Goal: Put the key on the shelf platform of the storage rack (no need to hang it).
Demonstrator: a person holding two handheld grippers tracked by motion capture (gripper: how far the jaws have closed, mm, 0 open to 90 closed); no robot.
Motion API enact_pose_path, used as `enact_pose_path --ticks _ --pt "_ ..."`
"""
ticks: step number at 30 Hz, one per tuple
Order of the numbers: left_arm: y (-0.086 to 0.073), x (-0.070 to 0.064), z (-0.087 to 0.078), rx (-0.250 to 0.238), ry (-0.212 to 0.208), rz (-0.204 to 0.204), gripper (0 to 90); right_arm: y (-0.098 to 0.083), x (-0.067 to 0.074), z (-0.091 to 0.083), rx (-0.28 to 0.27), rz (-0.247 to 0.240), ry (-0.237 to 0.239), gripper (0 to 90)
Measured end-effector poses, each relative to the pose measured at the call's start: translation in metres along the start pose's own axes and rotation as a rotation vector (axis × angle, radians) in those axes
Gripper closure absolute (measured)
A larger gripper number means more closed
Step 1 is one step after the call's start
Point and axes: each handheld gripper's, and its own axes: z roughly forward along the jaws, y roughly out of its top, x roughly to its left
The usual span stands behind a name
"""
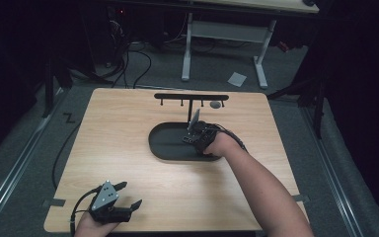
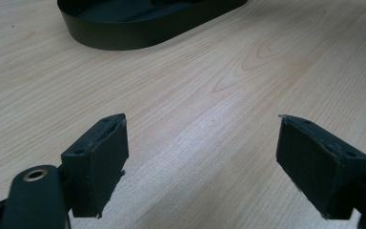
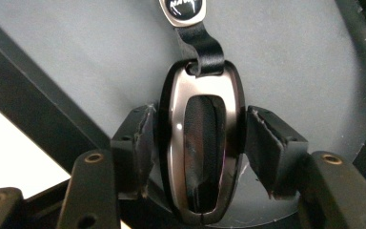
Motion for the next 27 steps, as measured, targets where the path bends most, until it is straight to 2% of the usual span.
enact_pose_path --ticks 1,2,4,9,14,19,27 --pt "0.0 0.0 0.0 -0.002 0.001 0.0 18.7 -0.001 0.002 -0.002 -0.001 0.024 0.012 42.8" --pt "0.0 0.0 0.0 0.002 0.0 0.0 18.8 0.0 0.001 -0.003 -0.005 0.001 0.006 42.2" --pt "0.0 0.0 0.001 0.0 0.0 0.0 18.8 -0.001 0.001 -0.007 -0.019 -0.002 0.005 41.2" --pt "0.0 0.0 0.0 0.003 0.002 0.003 18.8 -0.006 0.0 -0.02 -0.043 0.019 0.0 37.3" --pt "0.001 0.001 -0.001 -0.006 0.002 -0.006 18.7 -0.017 0.004 -0.031 -0.098 0.027 -0.013 33.2" --pt "0.001 -0.002 0.002 0.002 -0.002 0.01 18.7 -0.029 0.008 -0.035 -0.13 0.028 -0.027 31.7" --pt "0.001 -0.001 0.001 0.002 0.0 0.001 18.7 -0.048 0.007 -0.036 -0.191 0.042 -0.043 30.9"
